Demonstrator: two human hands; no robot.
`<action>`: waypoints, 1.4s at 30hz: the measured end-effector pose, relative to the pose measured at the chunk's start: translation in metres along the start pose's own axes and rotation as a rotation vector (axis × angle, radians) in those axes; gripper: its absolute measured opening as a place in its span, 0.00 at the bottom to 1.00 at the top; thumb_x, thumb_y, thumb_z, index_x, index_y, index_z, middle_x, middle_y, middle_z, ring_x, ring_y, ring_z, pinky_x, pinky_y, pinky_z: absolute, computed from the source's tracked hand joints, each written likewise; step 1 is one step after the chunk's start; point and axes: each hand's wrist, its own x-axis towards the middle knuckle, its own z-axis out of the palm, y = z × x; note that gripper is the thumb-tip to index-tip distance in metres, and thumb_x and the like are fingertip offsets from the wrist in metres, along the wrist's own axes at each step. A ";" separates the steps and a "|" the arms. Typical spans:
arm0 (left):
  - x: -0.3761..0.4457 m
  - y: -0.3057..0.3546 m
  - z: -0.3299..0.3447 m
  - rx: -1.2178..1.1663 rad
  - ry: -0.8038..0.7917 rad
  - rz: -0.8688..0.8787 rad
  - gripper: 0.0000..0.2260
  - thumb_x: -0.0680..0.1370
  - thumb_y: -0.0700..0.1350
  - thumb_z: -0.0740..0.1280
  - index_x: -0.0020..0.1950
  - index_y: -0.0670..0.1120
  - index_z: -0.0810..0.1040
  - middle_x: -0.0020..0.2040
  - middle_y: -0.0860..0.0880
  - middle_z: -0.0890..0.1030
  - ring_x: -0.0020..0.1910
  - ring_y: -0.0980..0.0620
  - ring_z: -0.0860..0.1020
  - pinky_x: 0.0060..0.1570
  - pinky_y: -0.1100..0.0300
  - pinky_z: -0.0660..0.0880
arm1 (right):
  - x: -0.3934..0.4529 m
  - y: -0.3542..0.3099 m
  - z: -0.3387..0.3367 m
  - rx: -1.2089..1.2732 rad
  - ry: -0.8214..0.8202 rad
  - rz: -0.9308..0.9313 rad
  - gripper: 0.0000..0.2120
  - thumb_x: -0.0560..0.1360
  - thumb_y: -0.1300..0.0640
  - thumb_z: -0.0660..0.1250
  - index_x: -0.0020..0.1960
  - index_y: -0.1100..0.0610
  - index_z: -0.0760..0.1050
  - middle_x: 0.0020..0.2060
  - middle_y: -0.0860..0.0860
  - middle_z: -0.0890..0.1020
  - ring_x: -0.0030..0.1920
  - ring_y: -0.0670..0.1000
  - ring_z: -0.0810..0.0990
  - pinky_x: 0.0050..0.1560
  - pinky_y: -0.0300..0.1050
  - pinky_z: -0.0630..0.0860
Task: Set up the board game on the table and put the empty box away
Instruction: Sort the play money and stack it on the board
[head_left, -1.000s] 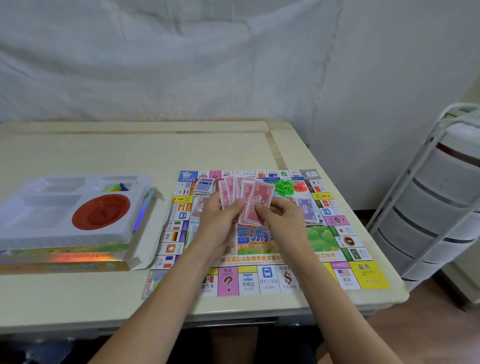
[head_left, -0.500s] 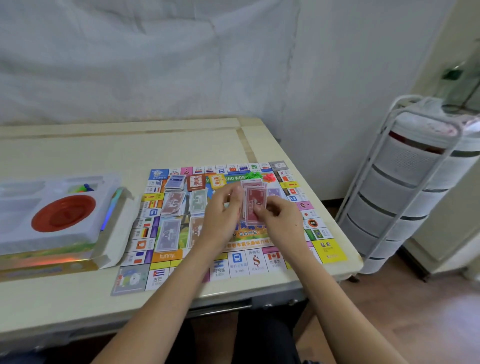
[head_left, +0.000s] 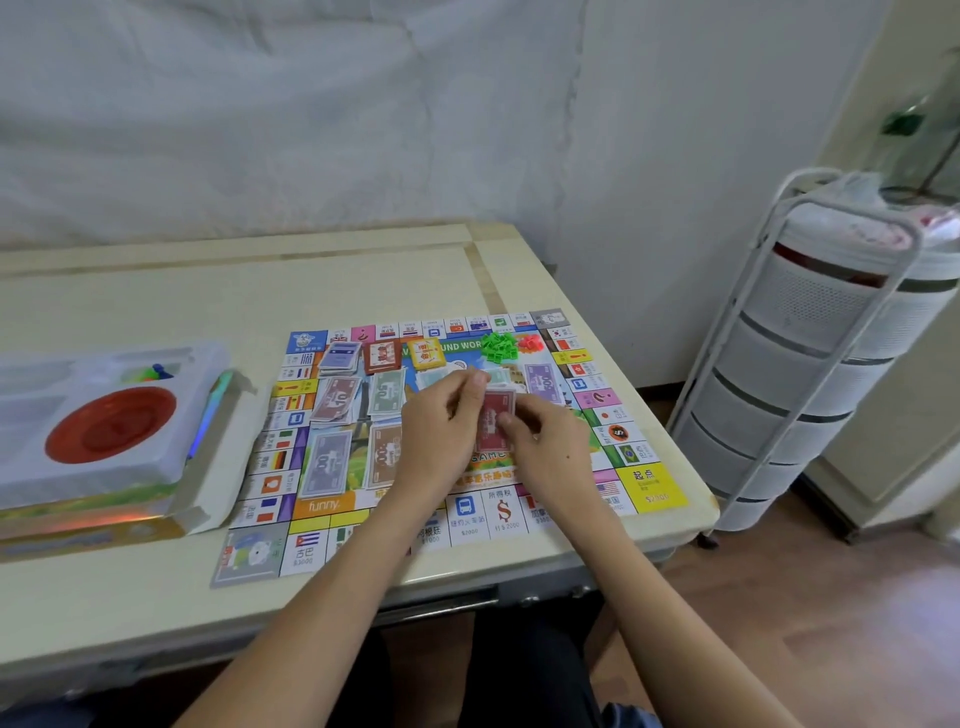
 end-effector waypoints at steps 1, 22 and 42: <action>0.000 -0.001 -0.001 0.022 -0.004 0.016 0.11 0.82 0.52 0.62 0.54 0.52 0.83 0.43 0.62 0.82 0.45 0.66 0.79 0.43 0.69 0.74 | 0.000 0.000 0.000 -0.012 0.010 -0.010 0.06 0.78 0.59 0.67 0.49 0.53 0.83 0.36 0.43 0.82 0.36 0.39 0.79 0.37 0.26 0.70; 0.036 -0.026 -0.044 0.345 -0.221 -0.082 0.07 0.75 0.36 0.71 0.48 0.47 0.85 0.44 0.49 0.84 0.42 0.56 0.80 0.42 0.66 0.73 | 0.018 -0.012 0.032 -0.133 -0.175 0.212 0.06 0.72 0.51 0.73 0.41 0.48 0.75 0.31 0.41 0.77 0.44 0.51 0.81 0.54 0.56 0.77; 0.030 -0.040 -0.044 0.758 -0.241 0.046 0.10 0.76 0.39 0.68 0.51 0.51 0.85 0.48 0.52 0.84 0.51 0.49 0.80 0.45 0.52 0.79 | 0.014 -0.018 0.046 -0.453 -0.243 0.063 0.11 0.75 0.56 0.61 0.48 0.46 0.82 0.49 0.47 0.81 0.52 0.53 0.77 0.50 0.50 0.58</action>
